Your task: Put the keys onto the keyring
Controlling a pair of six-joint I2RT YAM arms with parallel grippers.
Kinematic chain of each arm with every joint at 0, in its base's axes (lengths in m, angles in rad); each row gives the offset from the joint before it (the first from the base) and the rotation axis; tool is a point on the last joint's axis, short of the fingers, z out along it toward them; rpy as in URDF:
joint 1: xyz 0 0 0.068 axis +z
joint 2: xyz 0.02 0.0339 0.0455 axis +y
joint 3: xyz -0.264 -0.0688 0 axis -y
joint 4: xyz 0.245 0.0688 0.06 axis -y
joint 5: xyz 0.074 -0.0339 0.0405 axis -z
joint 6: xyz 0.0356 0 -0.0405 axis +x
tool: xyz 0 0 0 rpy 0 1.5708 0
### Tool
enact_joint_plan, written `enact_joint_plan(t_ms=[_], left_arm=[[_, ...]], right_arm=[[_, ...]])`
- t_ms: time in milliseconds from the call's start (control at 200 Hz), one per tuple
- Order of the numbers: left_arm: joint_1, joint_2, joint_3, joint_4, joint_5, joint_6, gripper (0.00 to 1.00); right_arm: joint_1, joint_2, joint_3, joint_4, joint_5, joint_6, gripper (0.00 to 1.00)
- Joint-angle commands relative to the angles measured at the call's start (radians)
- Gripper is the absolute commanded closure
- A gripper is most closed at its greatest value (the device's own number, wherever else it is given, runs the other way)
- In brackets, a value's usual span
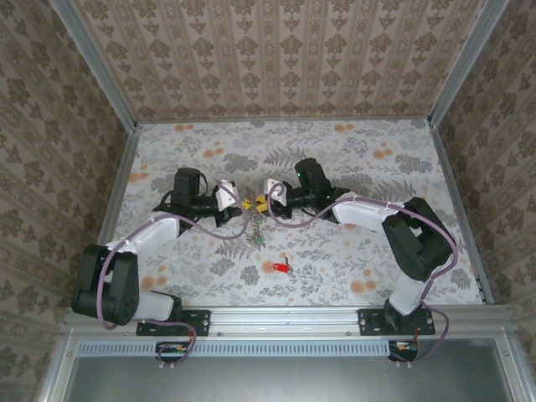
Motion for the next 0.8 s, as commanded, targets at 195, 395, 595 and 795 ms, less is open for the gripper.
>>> enact_joint_plan(t_ms=[195, 395, 595, 795], left_arm=[[0.013, -0.037, -0.012, 0.047, 0.109, -0.012, 1.00], [0.009, -0.035, -0.006, 0.049, 0.111, -0.012, 1.00], [0.004, -0.025, 0.000, 0.049, 0.111, -0.014, 1.00], [-0.002, -0.018, 0.013, 0.044, 0.127, -0.014, 1.00]], right_arm=[[-0.007, -0.021, 0.009, -0.009, -0.080, -0.003, 0.76], [0.001, -0.011, 0.022, -0.009, -0.100, 0.002, 0.76], [0.009, -0.007, 0.021, 0.002, -0.114, 0.007, 0.80], [0.013, 0.002, 0.024, 0.022, -0.110, 0.024, 0.80]])
